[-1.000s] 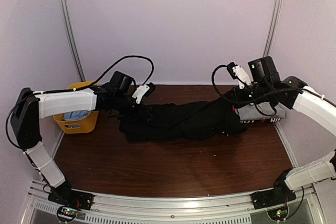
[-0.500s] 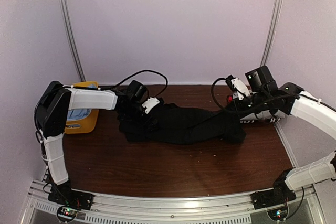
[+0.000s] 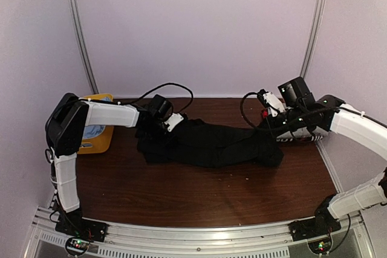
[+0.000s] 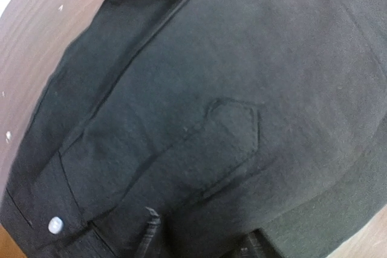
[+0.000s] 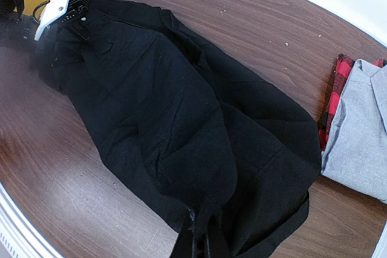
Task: Fold and stack the long sleeve shirts
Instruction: Pick up the crumpled shirt from the center of the board.
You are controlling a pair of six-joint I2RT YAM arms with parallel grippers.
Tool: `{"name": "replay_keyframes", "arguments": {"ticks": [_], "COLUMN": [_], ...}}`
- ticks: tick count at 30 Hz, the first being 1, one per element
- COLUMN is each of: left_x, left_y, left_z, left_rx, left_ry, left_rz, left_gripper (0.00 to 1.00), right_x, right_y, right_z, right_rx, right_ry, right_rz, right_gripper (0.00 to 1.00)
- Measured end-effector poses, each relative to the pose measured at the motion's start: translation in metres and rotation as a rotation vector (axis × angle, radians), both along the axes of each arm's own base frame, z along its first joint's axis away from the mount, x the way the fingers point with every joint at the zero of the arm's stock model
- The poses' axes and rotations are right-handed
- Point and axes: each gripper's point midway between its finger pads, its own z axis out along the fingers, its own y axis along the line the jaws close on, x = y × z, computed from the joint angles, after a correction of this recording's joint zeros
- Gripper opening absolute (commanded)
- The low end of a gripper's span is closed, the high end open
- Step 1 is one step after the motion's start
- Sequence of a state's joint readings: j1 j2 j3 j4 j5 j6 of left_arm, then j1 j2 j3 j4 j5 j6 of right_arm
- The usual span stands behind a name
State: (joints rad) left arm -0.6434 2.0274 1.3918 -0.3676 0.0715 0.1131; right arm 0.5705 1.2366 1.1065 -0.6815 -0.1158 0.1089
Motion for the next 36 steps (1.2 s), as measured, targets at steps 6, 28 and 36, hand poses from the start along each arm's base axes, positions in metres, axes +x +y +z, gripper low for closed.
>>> {"name": "replay_keyframes", "arguments": {"ticks": [6,28,36], "left_x": [0.005,0.017,-0.018], "left_y": [-0.007,0.059,0.074], "left_z": [0.01,0.314,0.414], "left_rx": [-0.036,-0.502,-0.667], "left_ry": [-0.005,-0.395,-0.534], "left_rz": [0.011,0.232,0.221], "left_gripper": [0.01,0.0,0.0], "right_x": [0.0,0.008,0.019], "right_y": [0.0,-0.012,-0.015], "right_z": [0.0,0.137,0.17], "right_rx": [0.001,0.129,0.137], "right_ry": [0.0,-0.277,-0.341], "right_rz": [-0.003,-0.069,-0.112], "right_gripper": [0.0,0.0,0.0]}}
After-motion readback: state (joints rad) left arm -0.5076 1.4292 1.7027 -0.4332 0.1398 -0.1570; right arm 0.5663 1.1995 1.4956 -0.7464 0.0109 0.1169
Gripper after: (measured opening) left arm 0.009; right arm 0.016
